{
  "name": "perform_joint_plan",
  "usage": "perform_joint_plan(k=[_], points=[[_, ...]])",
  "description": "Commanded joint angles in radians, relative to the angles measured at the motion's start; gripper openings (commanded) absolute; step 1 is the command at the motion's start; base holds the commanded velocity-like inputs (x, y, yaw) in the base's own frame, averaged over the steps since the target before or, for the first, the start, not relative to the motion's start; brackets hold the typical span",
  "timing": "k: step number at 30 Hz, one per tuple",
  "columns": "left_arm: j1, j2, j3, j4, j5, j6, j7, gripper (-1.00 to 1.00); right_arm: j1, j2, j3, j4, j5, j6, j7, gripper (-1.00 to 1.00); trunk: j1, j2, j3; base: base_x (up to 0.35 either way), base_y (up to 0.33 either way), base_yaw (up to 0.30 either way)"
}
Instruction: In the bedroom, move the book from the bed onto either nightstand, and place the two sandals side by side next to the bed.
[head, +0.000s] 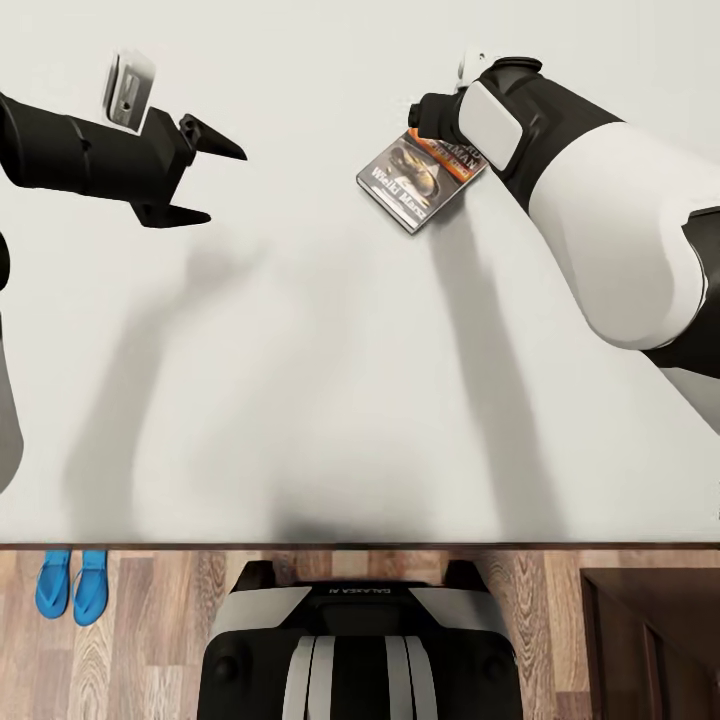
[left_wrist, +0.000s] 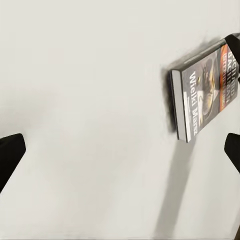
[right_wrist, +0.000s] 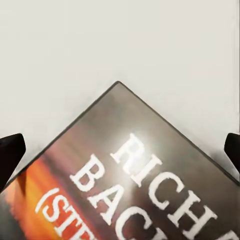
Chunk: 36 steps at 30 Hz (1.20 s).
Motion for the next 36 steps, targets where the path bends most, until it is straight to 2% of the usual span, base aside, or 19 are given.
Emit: perform_joint_plan(k=[1,13,26,36], points=[[-0.001,0.001,0.000,0.000,0.004,0.008,0.007,1.00,0.000,0.000,0.006,-0.002,-0.010,0.005,-0.006,1.00,-0.001,0.000,0.000,-0.282,0.000,0.000],[-0.001,0.002,0.000,0.000,0.005,0.009,0.007,1.00,0.000,0.000,0.007,-0.003,-0.010,0.005,-0.005,1.00,-0.001,0.000,0.000,-0.266,0.000,0.000],[-0.001,0.002,0.004,0.000,0.004,0.010,0.007,1.00,0.000,0.000,0.007,-0.003,-0.010,0.005,-0.005,1.00,-0.001,0.000,0.000,-0.041,0.020,0.000],[-0.001,0.003,0.004,0.000,0.005,0.009,0.007,1.00,0.000,0.000,0.007,-0.003,-0.010,0.005,-0.005,1.00,-0.001,0.000,0.000,-0.005,0.194,0.000]])
